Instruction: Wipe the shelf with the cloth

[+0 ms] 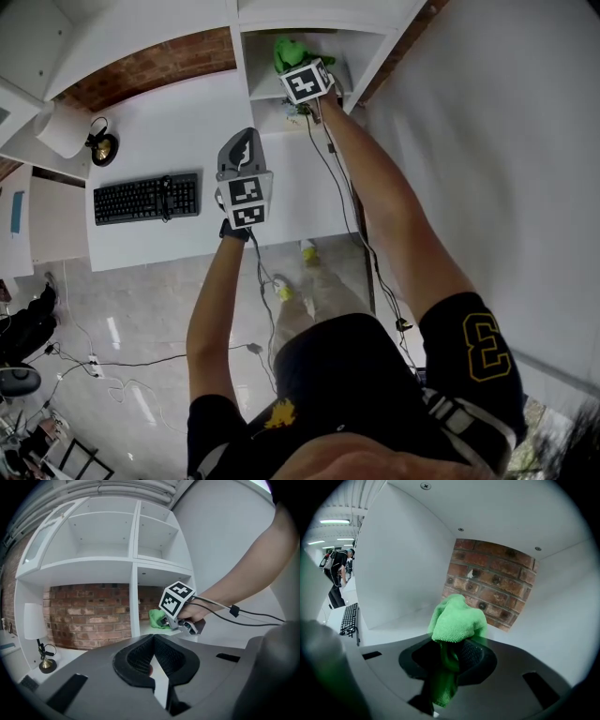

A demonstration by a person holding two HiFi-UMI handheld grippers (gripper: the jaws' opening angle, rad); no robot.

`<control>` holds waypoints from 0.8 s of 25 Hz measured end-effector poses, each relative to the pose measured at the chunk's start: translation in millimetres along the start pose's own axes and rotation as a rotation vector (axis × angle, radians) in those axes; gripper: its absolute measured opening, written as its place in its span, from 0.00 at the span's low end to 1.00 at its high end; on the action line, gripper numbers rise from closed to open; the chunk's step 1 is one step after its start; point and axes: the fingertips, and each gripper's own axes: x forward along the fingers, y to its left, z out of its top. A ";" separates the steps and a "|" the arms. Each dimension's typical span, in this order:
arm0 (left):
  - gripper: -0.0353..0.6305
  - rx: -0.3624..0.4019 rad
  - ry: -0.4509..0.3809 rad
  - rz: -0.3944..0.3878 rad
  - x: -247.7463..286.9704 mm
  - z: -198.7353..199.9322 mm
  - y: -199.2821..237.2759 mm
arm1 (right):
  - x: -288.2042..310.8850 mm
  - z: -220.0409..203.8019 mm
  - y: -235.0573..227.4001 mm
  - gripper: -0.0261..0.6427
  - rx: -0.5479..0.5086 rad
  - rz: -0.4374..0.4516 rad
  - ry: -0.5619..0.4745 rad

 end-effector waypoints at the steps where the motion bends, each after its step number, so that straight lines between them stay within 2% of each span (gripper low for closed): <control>1: 0.08 -0.002 0.002 -0.001 -0.8 -1.7 -1.6 | -0.9 -1.7 -4.0 0.17 0.008 -0.006 0.003; 10: 0.08 -0.001 0.017 -0.010 -1.4 -8.6 -11.4 | -11.7 -18.3 -29.5 0.17 0.061 -0.060 0.025; 20: 0.08 0.003 0.027 -0.035 2.0 -13.7 -22.6 | -19.1 -29.8 -47.2 0.17 0.073 -0.104 0.034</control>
